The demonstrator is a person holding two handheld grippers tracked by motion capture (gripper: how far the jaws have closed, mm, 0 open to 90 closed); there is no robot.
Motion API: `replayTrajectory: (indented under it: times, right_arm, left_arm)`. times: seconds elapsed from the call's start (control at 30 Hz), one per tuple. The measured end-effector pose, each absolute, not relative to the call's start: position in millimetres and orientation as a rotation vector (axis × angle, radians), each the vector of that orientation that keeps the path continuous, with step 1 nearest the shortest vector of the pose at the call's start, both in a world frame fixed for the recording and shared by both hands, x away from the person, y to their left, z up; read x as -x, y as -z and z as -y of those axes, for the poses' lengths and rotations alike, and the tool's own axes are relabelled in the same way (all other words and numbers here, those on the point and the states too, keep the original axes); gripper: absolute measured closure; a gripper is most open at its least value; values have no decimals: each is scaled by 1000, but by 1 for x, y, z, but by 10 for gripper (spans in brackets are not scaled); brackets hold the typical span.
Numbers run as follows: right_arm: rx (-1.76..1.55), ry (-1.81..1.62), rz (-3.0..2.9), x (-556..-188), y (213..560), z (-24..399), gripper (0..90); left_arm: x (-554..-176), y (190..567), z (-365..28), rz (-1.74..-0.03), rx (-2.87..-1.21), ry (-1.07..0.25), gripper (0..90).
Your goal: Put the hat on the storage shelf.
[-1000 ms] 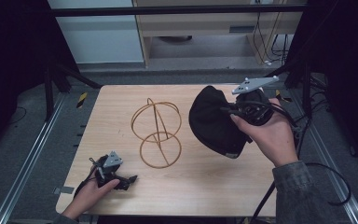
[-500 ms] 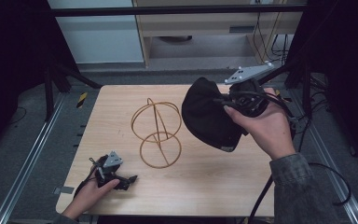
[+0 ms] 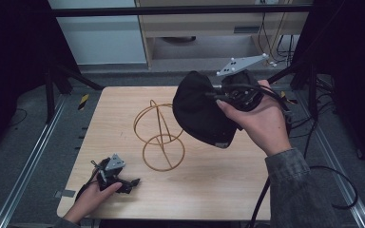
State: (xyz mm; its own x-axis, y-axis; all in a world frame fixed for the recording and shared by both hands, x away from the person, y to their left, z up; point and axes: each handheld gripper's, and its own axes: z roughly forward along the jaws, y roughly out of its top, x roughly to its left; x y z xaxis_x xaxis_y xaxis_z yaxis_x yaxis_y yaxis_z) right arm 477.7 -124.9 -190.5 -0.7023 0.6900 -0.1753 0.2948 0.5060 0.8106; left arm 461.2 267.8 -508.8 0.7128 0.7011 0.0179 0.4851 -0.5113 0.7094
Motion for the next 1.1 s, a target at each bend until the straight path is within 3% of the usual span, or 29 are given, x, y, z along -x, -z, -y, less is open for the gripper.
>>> replayTrajectory:
  times: [1.1]
  right_arm:
    - [-684, -1070, -2354, -502, 166, 45, 774]
  left_arm:
    - [-461, 509, -268, -895, -2215, -397, 0]
